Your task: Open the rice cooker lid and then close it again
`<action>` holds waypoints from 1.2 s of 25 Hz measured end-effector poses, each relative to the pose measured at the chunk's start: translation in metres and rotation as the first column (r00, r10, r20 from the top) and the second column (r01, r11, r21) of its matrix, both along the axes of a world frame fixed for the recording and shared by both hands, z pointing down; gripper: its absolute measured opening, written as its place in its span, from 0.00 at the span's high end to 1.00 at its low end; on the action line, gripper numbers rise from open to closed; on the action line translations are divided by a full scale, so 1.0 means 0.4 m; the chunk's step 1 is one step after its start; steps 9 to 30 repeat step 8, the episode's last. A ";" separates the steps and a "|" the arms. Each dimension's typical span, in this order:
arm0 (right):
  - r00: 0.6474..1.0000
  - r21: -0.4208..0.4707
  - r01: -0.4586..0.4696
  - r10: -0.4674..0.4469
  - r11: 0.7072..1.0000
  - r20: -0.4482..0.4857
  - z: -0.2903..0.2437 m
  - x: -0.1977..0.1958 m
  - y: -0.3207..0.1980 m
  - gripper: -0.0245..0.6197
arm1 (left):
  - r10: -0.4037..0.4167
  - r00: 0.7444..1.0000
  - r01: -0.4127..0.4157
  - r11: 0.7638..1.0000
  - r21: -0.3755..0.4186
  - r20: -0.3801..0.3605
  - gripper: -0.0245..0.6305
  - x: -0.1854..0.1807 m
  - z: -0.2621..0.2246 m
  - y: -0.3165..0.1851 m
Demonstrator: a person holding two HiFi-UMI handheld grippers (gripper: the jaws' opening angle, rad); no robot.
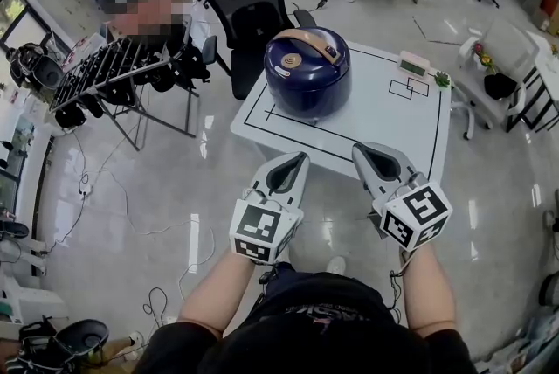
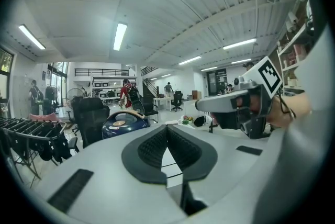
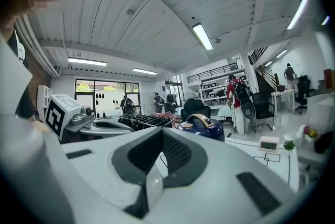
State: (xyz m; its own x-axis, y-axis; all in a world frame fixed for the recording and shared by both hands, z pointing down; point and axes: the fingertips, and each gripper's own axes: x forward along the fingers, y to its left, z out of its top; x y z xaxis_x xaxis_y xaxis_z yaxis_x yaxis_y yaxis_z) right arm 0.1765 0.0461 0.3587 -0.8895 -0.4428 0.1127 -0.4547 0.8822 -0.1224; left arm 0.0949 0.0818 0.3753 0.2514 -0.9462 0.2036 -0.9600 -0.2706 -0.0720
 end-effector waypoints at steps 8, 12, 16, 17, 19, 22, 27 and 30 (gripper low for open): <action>1.000 0.005 0.005 -0.005 1.000 0.007 -0.006 0.021 0.016 0.96 | 0.001 1.000 -0.001 1.000 0.006 0.006 0.96 0.027 -0.007 0.013; 1.000 0.005 0.005 -0.005 1.000 0.007 -0.006 0.021 0.016 0.96 | 0.001 1.000 -0.001 1.000 0.006 0.006 0.96 0.027 -0.007 0.013; 1.000 0.005 0.005 -0.005 1.000 0.007 -0.006 0.021 0.016 0.96 | 0.001 1.000 -0.001 1.000 0.006 0.006 0.96 0.027 -0.007 0.013; 1.000 0.005 0.005 -0.005 1.000 0.007 -0.006 0.021 0.016 0.96 | 0.001 1.000 -0.001 1.000 0.006 0.006 0.96 0.027 -0.007 0.013; 1.000 0.005 0.005 -0.005 1.000 0.007 -0.006 0.021 0.016 0.96 | 0.001 1.000 -0.001 1.000 0.006 0.006 0.96 0.027 -0.007 0.013; 1.000 0.005 0.005 -0.005 1.000 0.007 -0.006 0.021 0.016 0.96 | 0.001 1.000 -0.001 1.000 0.006 0.006 0.96 0.027 -0.007 0.013; 1.000 0.005 0.005 -0.005 1.000 0.007 -0.006 0.021 0.016 0.96 | 0.001 1.000 -0.001 1.000 0.006 0.006 0.96 0.027 -0.007 0.013; 1.000 0.005 0.005 -0.005 1.000 0.007 -0.006 0.021 0.016 0.96 | 0.001 1.000 -0.001 1.000 0.006 0.006 0.96 0.027 -0.007 0.013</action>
